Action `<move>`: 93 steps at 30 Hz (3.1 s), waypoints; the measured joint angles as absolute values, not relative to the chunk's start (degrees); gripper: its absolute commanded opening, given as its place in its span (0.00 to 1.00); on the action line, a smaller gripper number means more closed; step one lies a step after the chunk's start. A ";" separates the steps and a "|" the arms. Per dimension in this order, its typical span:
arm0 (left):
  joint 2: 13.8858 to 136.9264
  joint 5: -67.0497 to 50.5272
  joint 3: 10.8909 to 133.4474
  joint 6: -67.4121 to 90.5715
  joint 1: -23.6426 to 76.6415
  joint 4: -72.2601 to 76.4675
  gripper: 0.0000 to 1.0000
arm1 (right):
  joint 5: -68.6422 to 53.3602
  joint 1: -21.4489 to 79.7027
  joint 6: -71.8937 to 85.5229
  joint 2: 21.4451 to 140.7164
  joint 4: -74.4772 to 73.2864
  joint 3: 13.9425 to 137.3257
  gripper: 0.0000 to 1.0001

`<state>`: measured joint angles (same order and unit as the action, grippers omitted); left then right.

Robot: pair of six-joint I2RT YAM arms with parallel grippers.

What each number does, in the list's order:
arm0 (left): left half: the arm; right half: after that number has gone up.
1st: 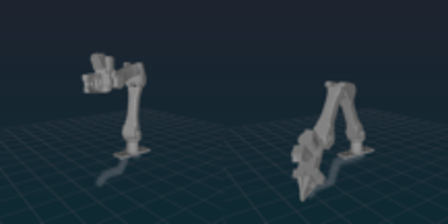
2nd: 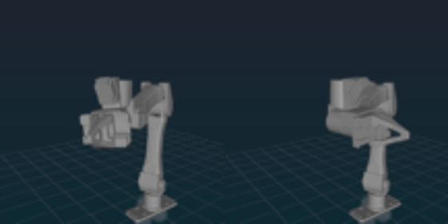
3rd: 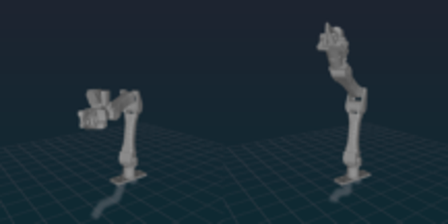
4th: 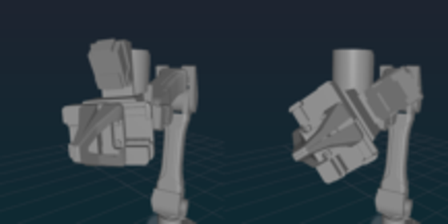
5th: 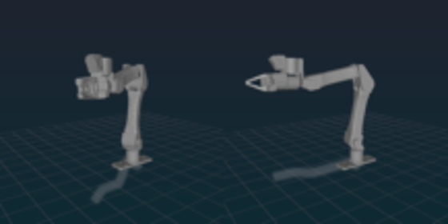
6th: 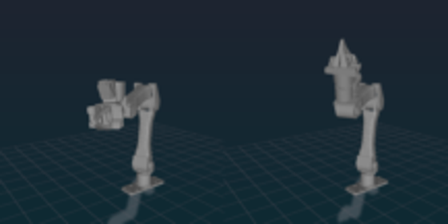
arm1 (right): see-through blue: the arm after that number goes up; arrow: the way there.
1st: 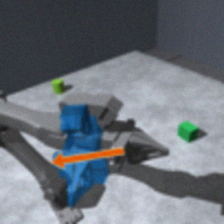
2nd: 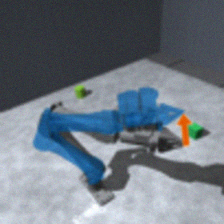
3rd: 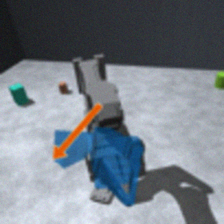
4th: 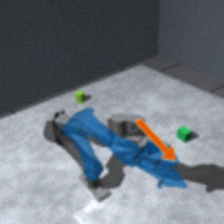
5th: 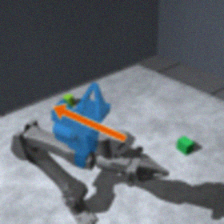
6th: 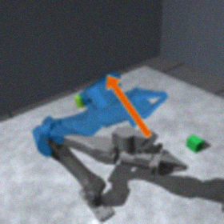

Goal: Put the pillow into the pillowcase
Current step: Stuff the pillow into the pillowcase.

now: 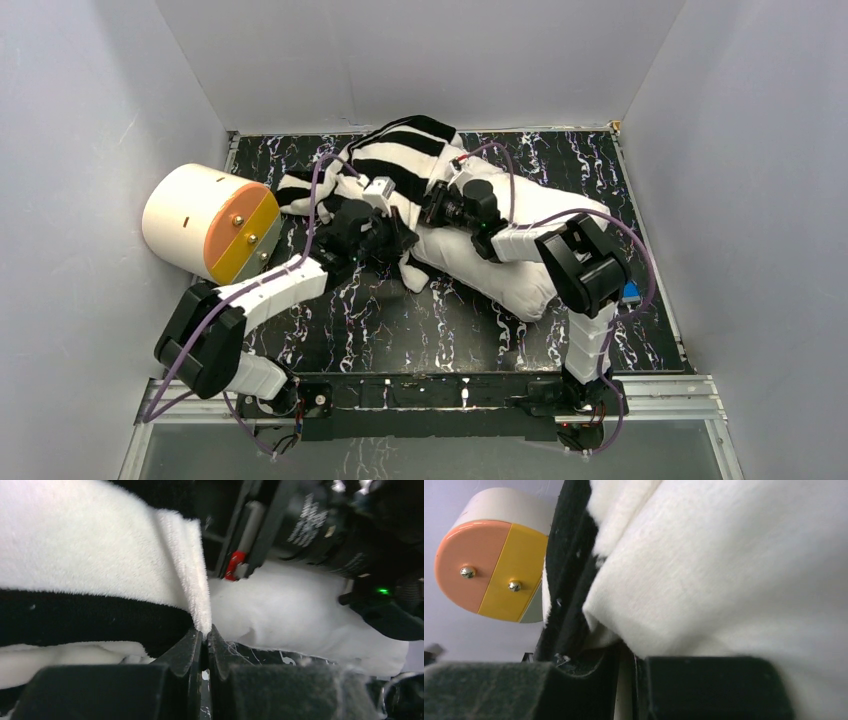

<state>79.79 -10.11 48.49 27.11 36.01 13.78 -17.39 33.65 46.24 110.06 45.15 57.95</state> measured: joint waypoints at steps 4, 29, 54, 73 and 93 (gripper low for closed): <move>82.78 -9.17 39.83 34.35 35.53 25.19 0.09 | -15.05 34.68 47.72 111.37 48.01 57.41 0.26; 63.22 2.70 40.47 35.81 36.03 1.34 0.60 | -24.36 34.39 -16.12 80.71 -0.40 58.59 0.96; 58.11 1.67 29.63 45.50 31.38 11.20 0.77 | -1.43 44.95 -30.55 98.04 18.87 60.64 0.00; 80.84 7.99 36.56 36.80 31.29 21.02 0.51 | -8.14 40.03 7.94 97.95 27.00 60.75 0.00; 73.80 2.52 40.49 35.99 46.85 23.70 0.00 | -5.32 39.48 18.13 104.62 43.88 58.89 0.00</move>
